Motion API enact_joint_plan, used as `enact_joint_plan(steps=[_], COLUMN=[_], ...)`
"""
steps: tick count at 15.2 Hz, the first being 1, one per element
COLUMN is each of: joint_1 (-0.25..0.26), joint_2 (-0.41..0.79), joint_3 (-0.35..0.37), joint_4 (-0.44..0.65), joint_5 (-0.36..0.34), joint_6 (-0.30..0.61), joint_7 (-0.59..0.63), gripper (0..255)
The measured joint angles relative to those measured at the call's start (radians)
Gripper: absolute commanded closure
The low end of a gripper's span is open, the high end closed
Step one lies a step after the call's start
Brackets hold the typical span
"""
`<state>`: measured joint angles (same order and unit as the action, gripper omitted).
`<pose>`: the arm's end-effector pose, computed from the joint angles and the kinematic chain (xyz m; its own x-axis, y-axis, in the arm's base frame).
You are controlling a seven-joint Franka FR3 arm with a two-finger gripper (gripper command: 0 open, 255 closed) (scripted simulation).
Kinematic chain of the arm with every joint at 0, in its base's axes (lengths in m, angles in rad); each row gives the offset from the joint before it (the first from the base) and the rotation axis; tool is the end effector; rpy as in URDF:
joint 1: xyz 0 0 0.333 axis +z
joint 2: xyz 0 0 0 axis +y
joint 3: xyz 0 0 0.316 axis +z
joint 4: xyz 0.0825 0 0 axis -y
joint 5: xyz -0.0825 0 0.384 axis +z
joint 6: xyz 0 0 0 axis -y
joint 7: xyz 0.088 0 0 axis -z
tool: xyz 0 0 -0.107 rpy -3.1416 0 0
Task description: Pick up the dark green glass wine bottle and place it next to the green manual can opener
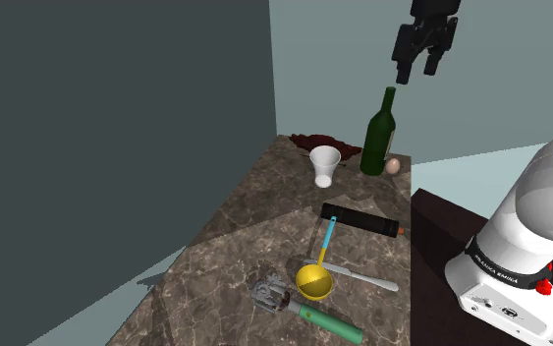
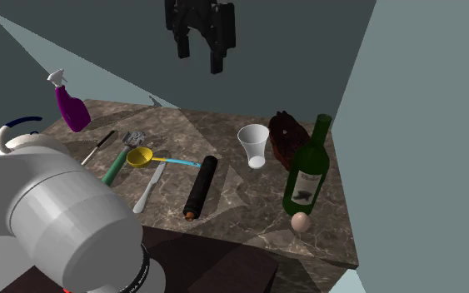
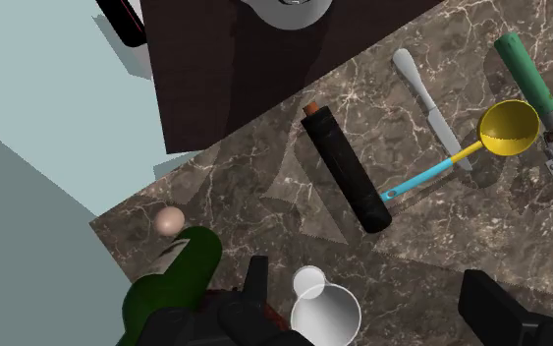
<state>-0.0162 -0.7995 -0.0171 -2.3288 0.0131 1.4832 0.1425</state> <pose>0.2940 -0.0100 0.5998 0.9846 -0.1680 -0.0493 -0.1691 -0.9854 -0.0185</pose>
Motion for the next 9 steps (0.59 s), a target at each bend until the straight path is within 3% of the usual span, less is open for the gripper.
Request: enact_joint_plan(steps=[4,9], joint_1=[-0.011,-0.031], joint_2=[0.025,0.119], joint_3=[-0.044,-0.136], joint_4=[-0.010,-0.022], joint_5=[-0.030,-0.078], joint_6=[0.041,0.167], joint_7=[-0.051,-0.157], gripper=[0,0])
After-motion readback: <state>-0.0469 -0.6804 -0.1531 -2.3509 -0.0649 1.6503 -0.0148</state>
